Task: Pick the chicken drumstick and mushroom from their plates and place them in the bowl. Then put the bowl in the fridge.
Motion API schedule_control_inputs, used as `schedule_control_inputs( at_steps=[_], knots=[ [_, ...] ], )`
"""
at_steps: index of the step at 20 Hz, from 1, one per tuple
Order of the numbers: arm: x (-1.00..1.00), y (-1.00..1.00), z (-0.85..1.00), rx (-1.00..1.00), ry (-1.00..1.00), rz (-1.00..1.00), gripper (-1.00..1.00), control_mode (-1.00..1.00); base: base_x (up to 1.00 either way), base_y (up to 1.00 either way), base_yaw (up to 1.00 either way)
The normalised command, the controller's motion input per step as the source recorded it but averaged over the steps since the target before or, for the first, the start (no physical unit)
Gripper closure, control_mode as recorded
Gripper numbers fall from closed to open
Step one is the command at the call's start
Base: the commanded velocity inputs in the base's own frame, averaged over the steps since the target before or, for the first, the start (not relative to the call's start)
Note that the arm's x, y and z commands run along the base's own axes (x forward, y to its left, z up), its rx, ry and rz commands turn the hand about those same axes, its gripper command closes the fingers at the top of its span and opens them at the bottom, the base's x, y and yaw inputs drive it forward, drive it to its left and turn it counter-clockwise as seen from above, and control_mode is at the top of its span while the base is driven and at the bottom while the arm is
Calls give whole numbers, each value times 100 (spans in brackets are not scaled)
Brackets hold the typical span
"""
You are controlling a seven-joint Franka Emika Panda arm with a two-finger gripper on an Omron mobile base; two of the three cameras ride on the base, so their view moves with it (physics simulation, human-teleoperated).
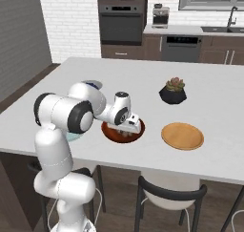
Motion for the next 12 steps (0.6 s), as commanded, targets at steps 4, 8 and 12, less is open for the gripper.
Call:
schedule_control_inputs(
  at_steps=[4,8,12],
  knots=[
    [3,0,-1,0,1,0,-100,-100,0,0,0],
    [0,0,0,0,0,0,-100,-100,0,0,0],
    [0,0,0,0,0,0,-100,-100,0,0,0]
  ],
)
